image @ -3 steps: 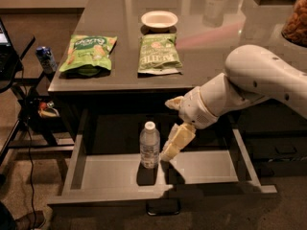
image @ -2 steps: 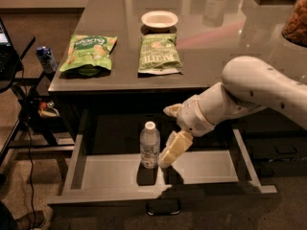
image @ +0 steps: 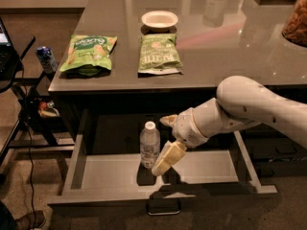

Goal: Pick blue plastic bottle from top drawer and place on counter

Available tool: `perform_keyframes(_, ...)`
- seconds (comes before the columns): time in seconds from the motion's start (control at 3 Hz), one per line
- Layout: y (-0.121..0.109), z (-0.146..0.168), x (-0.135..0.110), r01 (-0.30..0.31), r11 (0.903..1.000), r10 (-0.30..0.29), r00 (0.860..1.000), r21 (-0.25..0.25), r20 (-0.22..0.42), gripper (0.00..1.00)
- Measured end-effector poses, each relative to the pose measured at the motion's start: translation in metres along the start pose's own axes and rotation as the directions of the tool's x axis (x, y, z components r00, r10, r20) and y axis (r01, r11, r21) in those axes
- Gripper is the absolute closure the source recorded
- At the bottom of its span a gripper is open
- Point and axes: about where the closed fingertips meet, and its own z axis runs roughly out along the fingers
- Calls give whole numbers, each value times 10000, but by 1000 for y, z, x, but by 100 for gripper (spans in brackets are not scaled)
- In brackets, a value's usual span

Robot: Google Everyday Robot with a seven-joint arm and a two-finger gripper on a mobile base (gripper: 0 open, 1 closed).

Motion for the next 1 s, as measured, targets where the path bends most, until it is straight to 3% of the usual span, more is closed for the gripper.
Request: perform_keyframes(1.0,-12,36,-7,-48,9994,64,9987,-329,500,0)
